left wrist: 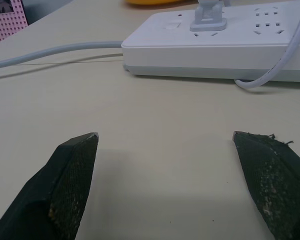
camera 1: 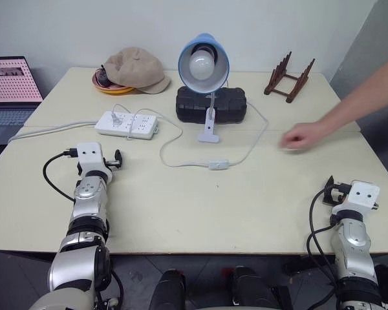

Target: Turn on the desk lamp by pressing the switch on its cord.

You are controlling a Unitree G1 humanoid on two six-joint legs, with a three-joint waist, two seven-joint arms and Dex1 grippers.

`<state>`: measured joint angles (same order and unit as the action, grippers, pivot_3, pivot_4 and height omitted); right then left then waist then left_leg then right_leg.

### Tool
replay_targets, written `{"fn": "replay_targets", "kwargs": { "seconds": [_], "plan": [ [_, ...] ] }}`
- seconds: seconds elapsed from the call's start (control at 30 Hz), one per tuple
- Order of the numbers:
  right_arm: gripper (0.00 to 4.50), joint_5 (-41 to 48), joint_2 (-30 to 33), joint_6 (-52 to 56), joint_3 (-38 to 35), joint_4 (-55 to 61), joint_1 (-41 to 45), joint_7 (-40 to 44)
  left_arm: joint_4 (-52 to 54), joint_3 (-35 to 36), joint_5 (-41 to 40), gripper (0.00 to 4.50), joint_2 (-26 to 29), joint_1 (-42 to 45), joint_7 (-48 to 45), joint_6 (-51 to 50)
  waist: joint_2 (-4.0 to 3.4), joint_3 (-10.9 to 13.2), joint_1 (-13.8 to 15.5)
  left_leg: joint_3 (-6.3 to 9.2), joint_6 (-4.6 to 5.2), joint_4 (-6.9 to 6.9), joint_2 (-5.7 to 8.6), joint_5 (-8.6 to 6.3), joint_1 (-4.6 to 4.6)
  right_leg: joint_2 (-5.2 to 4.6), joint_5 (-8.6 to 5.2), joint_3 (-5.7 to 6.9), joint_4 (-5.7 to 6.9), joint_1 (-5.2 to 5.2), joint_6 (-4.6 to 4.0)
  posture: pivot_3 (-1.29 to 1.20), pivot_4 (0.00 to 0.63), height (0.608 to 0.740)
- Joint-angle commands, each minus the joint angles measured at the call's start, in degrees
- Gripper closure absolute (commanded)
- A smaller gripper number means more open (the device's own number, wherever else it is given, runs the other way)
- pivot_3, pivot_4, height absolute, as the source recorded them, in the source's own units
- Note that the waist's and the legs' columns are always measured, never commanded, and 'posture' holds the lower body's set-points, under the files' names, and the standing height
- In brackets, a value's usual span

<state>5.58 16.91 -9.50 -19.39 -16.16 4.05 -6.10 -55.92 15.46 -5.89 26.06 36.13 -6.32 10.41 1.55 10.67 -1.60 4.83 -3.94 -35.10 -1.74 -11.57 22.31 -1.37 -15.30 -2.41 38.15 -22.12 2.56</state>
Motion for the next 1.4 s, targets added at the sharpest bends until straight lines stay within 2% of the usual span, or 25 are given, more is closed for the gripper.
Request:
{"fn": "replay_targets", "kwargs": {
  "seconds": [0.03, 0.27, 0.47, 0.57, 0.67, 0.87, 1.0, 1.17, 1.27, 1.4],
  "plan": [
    [0.00, -0.5, -0.1, 0.8, -0.4, -0.3, -1.0, 0.1, -1.0, -0.6, 0.6, 0.02, -0.1, 0.5, 0.1, -0.3, -0.03, -0.1, 0.0, 0.00, 0.00, 0.01, 0.00, 0.00, 0.00, 0.00, 0.00, 0.00, -0.01, 0.00, 0.00, 0.00, 0.150, 0.740],
    [0.00, -0.8, 0.1, 0.7, 0.0, 0.2, -1.4, 0.5, 0.3, 0.5, -0.6, 0.02, 0.3, 0.2, -0.6, -0.5, 0.02, -0.1, 0.0, -0.10, 0.00, 0.10, 0.00, 0.00, 0.03, -0.01, 0.03, -0.05, -0.23, 0.02, 0.05, 0.00, 0.150, 0.740],
    [0.00, -1.4, 2.4, 2.2, 1.8, 4.1, -3.5, 4.9, 4.6, 0.1, -1.4, 0.02, 2.5, -1.1, -6.2, -1.6, 0.02, -0.1, -0.1, -0.10, 0.00, 0.23, -0.01, 0.00, 0.08, -0.01, 0.01, -0.04, -0.28, -0.07, 0.03, 0.00, 0.150, 0.740],
    [0.00, -0.4, 3.3, 4.1, 2.0, 7.6, -5.0, 7.5, 5.5, -0.2, -1.7, 0.02, 3.9, -1.1, -9.9, -2.8, 0.01, -0.1, -0.1, -0.10, -0.01, 0.29, -0.02, -0.01, 0.21, -0.01, 0.14, -0.03, -0.34, -0.17, 0.33, 0.00, 0.150, 0.740],
    [0.00, -0.2, 5.7, 7.0, 3.8, 13.0, -7.1, 12.4, 8.9, 0.0, -4.6, 0.02, 5.3, 0.0, -18.1, -7.9, 0.00, -0.1, -0.2, -0.10, -0.03, 0.40, -0.03, -0.03, 0.29, 0.00, 0.12, -0.01, -0.43, -0.23, 0.36, 0.00, 0.150, 0.740],
    [0.00, 10.0, 12.2, 21.9, 8.3, 31.5, -10.9, 27.9, 24.1, -8.0, -8.6, 0.02, 8.4, 3.0, -39.8, -23.0, -0.09, 0.0, -0.1, -0.10, -0.07, 0.36, -0.05, -0.04, 0.57, 0.01, 0.11, 0.00, -0.41, -0.46, 0.37, 0.00, 0.150, 0.740],
    [0.00, 20.4, 19.9, 34.1, 12.6, 44.4, -14.0, 39.9, 29.1, -18.6, -8.3, 0.02, 8.2, 8.8, -57.3, -28.6, -0.10, 0.0, 0.0, -0.10, -0.07, 0.31, -0.03, -0.05, 0.62, 0.00, 0.11, -0.01, -0.43, -0.47, 0.37, 0.00, 0.150, 0.740],
    [0.00, 24.8, 23.1, 41.5, 15.9, 49.4, -12.0, 43.4, 21.0, -28.4, -4.3, 0.02, 5.5, 17.7, -71.6, -27.7, -0.07, 0.0, -0.5, -0.15, -0.05, 0.31, -0.03, -0.06, 0.66, 0.02, 0.05, -0.06, -0.52, -0.52, 0.31, 0.00, 0.150, 0.740],
    [0.00, 25.9, 21.7, 44.2, 17.0, 50.8, -10.0, 41.9, 14.0, -31.7, -0.8, 0.02, 2.6, 21.7, -74.8, -22.0, -0.03, 0.0, -0.5, -0.15, -0.04, 0.28, -0.03, -0.06, 0.73, 0.04, -0.08, -0.07, -0.52, -0.60, 0.07, 0.00, 0.150, 0.740],
    [0.00, 26.5, 19.4, 46.9, 17.1, 53.4, -9.1, 39.0, 4.6, -33.5, 3.0, 0.02, -0.7, 25.3, -76.1, -14.3, -0.02, 0.1, -0.4, -0.13, -0.04, 0.28, -0.03, -0.07, 0.84, 0.05, -0.03, -0.06, -0.52, -0.70, 0.22, 0.00, 0.150, 0.740]
  ]
}}
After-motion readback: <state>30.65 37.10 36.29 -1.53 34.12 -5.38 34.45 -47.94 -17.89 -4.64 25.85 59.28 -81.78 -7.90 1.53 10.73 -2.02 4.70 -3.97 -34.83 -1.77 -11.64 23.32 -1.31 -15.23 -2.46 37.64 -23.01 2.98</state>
